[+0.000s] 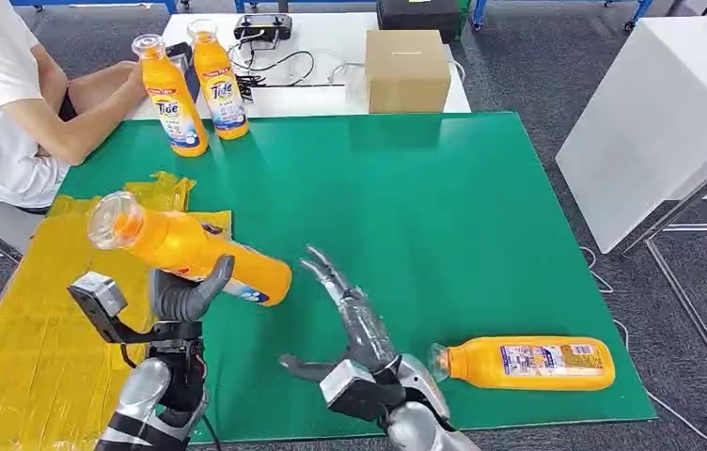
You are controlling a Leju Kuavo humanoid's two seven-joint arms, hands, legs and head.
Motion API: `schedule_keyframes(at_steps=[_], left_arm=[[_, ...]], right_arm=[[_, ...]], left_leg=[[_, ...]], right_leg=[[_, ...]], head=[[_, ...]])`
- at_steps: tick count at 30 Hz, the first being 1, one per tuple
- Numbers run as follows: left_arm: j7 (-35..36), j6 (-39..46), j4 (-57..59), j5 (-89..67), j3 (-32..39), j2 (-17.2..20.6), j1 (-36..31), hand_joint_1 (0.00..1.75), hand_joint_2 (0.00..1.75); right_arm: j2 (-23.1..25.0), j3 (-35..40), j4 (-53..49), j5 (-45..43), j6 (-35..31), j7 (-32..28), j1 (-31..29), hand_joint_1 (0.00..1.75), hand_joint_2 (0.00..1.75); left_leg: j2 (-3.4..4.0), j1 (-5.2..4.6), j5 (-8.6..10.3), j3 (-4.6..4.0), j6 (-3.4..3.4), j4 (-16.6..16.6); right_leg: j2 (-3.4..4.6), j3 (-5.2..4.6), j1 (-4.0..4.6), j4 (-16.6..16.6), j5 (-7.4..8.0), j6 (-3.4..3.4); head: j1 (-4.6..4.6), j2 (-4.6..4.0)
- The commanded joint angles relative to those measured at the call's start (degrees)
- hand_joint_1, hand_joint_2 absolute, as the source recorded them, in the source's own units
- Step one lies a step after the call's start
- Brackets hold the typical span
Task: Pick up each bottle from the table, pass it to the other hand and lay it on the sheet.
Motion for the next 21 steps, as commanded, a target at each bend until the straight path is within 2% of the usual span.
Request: schedule_keyframes(at_steps=[1,2,3,4,5,7,9,11,14,18,20,21], left_arm=[[-5.37,21.72,3.76,-24.17,3.84,2.52,-5.88,1.75,1.75],[-3.94,22.51,3.89,-26.57,4.21,2.99,-6.35,1.75,1.75],[-0.7,26.01,5.3,-37.67,3.41,4.64,-7.15,1.75,1.75],[2.34,25.22,5.89,-43.59,3.14,5.88,-8.22,1.75,1.75],[3.55,24.75,7.06,-46.02,3.38,6.38,-8.72,1.75,1.75],[12.54,21.22,11.53,-64.26,1.26,9.87,-11.93,1.75,1.75],[17.16,19.06,15.85,-72.89,0.87,11.23,-14.75,1.75,1.75],[17.16,18.29,17.63,-72.78,1.11,11.09,-16.41,1.75,1.75],[17.16,18.29,17.63,-72.78,1.11,11.09,-16.41,1.75,1.75],[17.31,18.45,17.44,-73.14,0.83,10.84,-16.12,1.75,1.75],[23.42,11.04,22.9,-80.26,-2.14,13.05,-20.39,1.75,1.75],[24.27,8.0,25.75,-81.35,-3.41,13.51,-22.59,1.75,1.75]], right_arm=[[-3.85,-6.97,-10.05,0.46,-0.95,-1.01,5.67,0.0,1.75],[-3.92,-7.4,-10.68,0.34,-0.6,-0.91,5.86,0.0,1.75],[-3.87,-8.27,-11.22,0.31,-0.64,-1.11,6.35,0.0,1.75],[-4.06,-9.13,-12.13,0.19,-0.54,-1.52,6.61,0.0,1.75],[-4.2,-9.53,-12.53,0.12,-0.18,-1.55,6.8,0.0,1.75],[-4.32,-11.08,-13.53,0.15,0.31,-2.25,6.84,0.0,1.75],[-4.3,-12.8,-14.52,0.18,1.2,-2.49,7.12,0.0,1.75],[-4.35,-13.41,-15.04,0.08,1.91,-2.53,6.92,0.0,1.75],[-4.35,-13.41,-15.04,0.08,1.91,-2.53,6.92,0.0,1.75],[-4.04,-13.34,-14.88,0.1,1.83,-2.55,7.06,0.0,1.75],[-3.8,-14.38,-15.56,0.28,1.74,-2.55,6.96,0.0,1.75],[-3.63,-14.88,-15.93,0.28,2.12,-2.36,6.98,0.0,1.75]], left_leg=[[-0.04,0.03,-0.1,0.22,-0.04,0.0],[-0.06,0.02,-0.04,0.13,-0.03,-0.01],[-0.08,-0.01,0.0,0.04,-0.03,-0.01],[-0.12,0.05,-0.11,0.32,-0.08,0.0],[-0.11,0.01,-0.02,0.16,-0.06,-0.04],[-0.07,0.0,-0.02,0.18,-0.06,-0.05],[-0.08,-0.03,0.03,0.13,-0.05,-0.05],[-0.03,0.04,-0.02,0.31,-0.11,-0.06],[0.07,0.0,0.03,0.09,-0.07,-0.02],[0.1,0.01,-0.03,0.25,-0.08,-0.05],[0.12,0.01,0.02,0.1,-0.07,-0.01],[0.1,0.07,-0.11,0.37,-0.11,-0.02]], right_leg=[[-0.1,0.29,0.04,-0.08,-0.1,0.04],[-0.12,0.17,0.03,-0.06,-0.07,0.02],[-0.14,0.07,0.0,-0.02,-0.04,0.01],[-0.21,0.4,0.06,-0.08,-0.15,0.02],[-0.16,0.22,0.03,-0.07,-0.06,0.0],[-0.12,0.22,0.02,-0.07,-0.05,0.0],[-0.13,0.13,-0.01,-0.03,-0.02,-0.01],[-0.11,0.32,0.06,-0.08,-0.05,-0.02],[0.01,0.05,0.01,-0.03,0.02,-0.02],[-0.05,0.25,0.01,-0.08,-0.05,0.01],[-0.02,0.08,0.01,-0.03,0.0,0.01],[-0.07,0.41,0.07,-0.1,-0.11,0.01]], head=[[0.0,0.0],[0.0,0.0],[0.0,0.0],[0.0,0.0],[0.0,0.0],[0.02,0.0],[0.0,0.0],[0.04,0.0],[-0.02,0.0],[0.0,0.0],[0.0,0.0],[0.0,0.0]])
